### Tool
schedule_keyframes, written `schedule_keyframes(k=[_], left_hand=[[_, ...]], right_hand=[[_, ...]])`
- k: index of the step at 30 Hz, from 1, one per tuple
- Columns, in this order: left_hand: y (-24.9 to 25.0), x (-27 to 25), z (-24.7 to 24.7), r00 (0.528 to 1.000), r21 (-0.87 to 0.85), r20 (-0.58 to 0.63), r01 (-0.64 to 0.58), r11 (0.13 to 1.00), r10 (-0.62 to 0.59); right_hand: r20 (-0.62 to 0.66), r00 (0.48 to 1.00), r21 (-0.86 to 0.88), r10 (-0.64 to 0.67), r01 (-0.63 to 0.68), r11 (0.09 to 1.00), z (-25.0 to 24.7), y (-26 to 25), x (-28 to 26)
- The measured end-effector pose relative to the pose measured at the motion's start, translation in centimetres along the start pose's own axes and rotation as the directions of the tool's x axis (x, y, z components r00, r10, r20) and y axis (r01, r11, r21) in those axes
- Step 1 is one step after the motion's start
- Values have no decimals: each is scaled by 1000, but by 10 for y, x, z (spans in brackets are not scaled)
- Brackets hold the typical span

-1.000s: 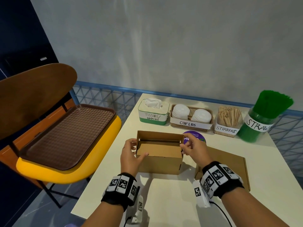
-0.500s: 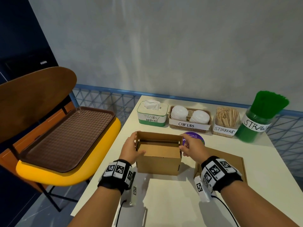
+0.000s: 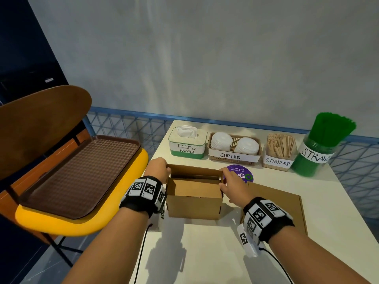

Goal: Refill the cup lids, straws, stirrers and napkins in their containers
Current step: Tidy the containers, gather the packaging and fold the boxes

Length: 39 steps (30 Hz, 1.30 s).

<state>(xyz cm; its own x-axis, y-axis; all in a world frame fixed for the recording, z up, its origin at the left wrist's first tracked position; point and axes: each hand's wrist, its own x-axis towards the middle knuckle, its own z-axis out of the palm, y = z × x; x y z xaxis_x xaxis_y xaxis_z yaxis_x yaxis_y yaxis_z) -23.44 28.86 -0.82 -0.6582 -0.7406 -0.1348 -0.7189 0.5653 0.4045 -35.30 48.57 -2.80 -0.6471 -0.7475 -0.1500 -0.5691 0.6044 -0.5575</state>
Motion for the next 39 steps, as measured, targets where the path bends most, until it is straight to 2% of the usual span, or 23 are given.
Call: schedule_keyframes(k=[3, 7, 9, 11, 13, 15, 16, 18, 19, 20, 24, 27, 31, 34, 36, 39], left_hand=[[-2, 2, 2, 999, -17, 36, -15, 1000, 16], [-12, -5, 13, 993, -37, -18, -115, 993, 114], [-17, -10, 19, 985, 9, -23, -171, 985, 171], [-20, -17, 27, 975, 33, 47, -219, 975, 217], [-22, -26, 35, 965, -76, 149, -208, 975, 217], [-22, -32, 41, 963, -253, 199, -132, 958, 185], [-21, -33, 43, 958, -354, 232, -77, 932, 167], [-19, -34, 45, 952, -578, 290, 95, 810, 95], [-18, -33, 46, 956, -651, 293, 176, 738, 30], [-19, -33, 47, 961, -684, 277, 214, 698, -24], [-30, -29, 63, 962, -604, 267, 218, 767, -63], [-33, -36, 65, 969, -648, 245, 192, 737, -37], [-33, -44, 65, 986, -629, 165, 87, 772, 24], [-36, -46, 67, 991, -649, 128, 51, 759, 43], [-38, -50, 67, 989, -687, 137, 59, 724, 50], [-33, -61, 65, 980, -795, 186, 111, 596, 65]], right_hand=[[-14, 1000, 19, 7, -7, 1000, 6, 2, 4], [-19, 1000, 39, -20, 21, 999, 13, 9, 2], [-7, 1000, 70, -27, 28, 997, 15, 11, -1], [33, 998, 94, -49, 45, 994, 16, 11, -4], [79, 995, 200, -58, 41, 979, 20, 11, -7], [137, 991, 458, 12, -74, 886, 23, 7, -9], [169, 984, 591, 64, -153, 792, 24, 5, -9], [198, 970, 748, 141, -242, 618, 24, 5, -7], [194, 969, 764, 150, -245, 596, 25, 6, -5], [188, 971, 756, 145, -237, 609, 27, 7, -4], [179, 968, 731, 177, -251, 635, 33, 11, -6], [155, 971, 692, 184, -240, 680, 40, 15, -9], [95, 981, 689, 168, -187, 700, 49, 17, -16], [55, 985, 698, 162, -154, 700, 53, 16, -22], [50, 983, 770, 175, -150, 620, 55, 16, -25], [82, 972, 889, 218, -170, 425, 57, 8, -32]])
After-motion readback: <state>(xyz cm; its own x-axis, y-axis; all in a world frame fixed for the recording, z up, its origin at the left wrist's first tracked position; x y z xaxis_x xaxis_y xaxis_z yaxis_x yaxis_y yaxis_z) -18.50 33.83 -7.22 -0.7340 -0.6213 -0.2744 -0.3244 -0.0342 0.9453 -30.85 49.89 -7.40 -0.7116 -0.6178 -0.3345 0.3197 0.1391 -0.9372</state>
